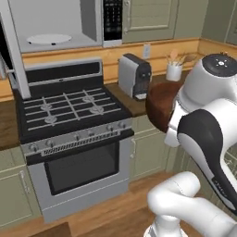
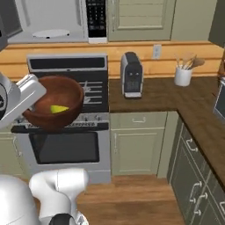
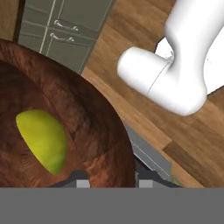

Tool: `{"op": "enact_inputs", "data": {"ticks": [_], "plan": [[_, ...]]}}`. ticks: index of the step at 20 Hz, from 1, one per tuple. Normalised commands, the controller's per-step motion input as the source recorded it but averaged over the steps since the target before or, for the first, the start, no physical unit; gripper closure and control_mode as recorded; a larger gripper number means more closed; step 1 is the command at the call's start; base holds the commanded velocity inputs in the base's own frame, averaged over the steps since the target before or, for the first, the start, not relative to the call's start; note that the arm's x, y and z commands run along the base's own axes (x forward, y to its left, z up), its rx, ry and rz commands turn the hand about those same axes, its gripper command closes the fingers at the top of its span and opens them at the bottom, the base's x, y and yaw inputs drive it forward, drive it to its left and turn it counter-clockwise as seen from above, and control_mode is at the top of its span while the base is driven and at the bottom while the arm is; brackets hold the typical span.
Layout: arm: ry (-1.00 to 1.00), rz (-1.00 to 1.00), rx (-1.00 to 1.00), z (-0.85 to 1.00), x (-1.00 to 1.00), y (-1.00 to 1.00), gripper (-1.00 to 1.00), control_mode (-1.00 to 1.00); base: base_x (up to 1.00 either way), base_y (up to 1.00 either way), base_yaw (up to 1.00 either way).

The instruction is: Pick the lemon wedge from the sink and place it in the bowl. Then pick the bowl and place it in the microwave. Then close the microwave door and press the start button.

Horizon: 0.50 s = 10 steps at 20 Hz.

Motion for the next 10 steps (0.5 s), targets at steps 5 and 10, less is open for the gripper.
{"op": "enact_inputs", "data": {"ticks": [5,10], "plan": [[0.00,0.00,0.00,0.00,0.00,0.00,1.00,1.00,0.66,0.28,0.31],[0.00,0.00,0.00,0.00,0.00,0.00,1.00,1.00,0.43,0.13,0.05]]}}
